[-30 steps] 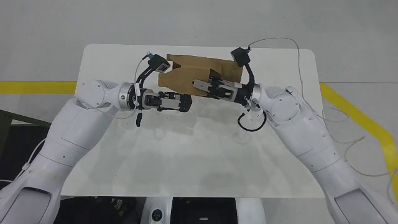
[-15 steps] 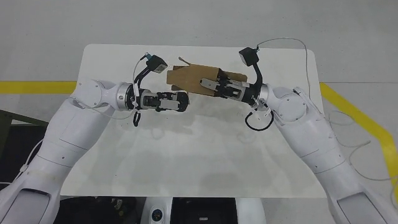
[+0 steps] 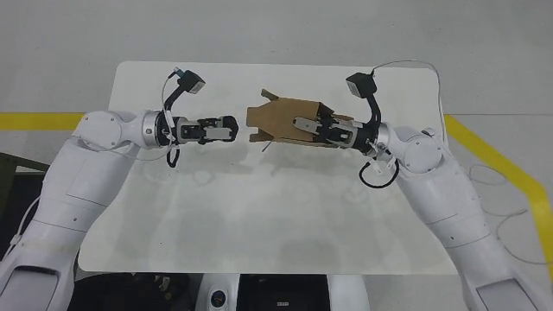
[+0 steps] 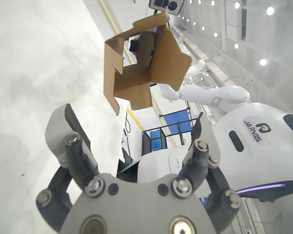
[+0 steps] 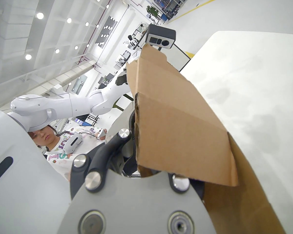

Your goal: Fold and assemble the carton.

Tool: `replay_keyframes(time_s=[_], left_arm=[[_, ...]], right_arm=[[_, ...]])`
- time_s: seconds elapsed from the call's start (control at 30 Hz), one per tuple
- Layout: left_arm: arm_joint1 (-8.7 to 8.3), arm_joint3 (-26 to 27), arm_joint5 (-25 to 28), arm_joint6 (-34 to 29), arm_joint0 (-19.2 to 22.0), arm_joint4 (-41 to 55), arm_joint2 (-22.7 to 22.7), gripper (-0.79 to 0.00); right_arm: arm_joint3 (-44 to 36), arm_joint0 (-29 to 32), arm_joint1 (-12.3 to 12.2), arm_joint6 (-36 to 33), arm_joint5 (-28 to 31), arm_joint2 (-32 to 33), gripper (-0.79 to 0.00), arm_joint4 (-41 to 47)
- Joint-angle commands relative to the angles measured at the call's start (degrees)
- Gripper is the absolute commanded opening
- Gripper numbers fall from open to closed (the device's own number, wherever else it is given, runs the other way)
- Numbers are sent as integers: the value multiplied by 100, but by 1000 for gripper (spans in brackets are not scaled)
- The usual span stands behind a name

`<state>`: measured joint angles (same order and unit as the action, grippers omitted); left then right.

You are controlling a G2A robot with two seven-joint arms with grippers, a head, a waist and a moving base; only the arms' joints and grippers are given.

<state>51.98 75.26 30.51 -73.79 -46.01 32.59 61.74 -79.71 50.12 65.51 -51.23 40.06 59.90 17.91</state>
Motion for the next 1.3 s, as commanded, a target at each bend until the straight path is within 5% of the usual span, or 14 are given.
replay_keyframes(time_s=[0.0,0.4,1.27], left_arm=[[-18,45,71,73,15,-277,-4,0],[-118,91,337,340,34,-1407,-289,0],[-191,-269,522,524,166,-920,-367,0]], right_arm=[[7,11,3,-40,39,-9,-785,86],[109,-92,107,-113,253,-298,-785,483],[382,-364,270,-233,409,-559,-785,698]])
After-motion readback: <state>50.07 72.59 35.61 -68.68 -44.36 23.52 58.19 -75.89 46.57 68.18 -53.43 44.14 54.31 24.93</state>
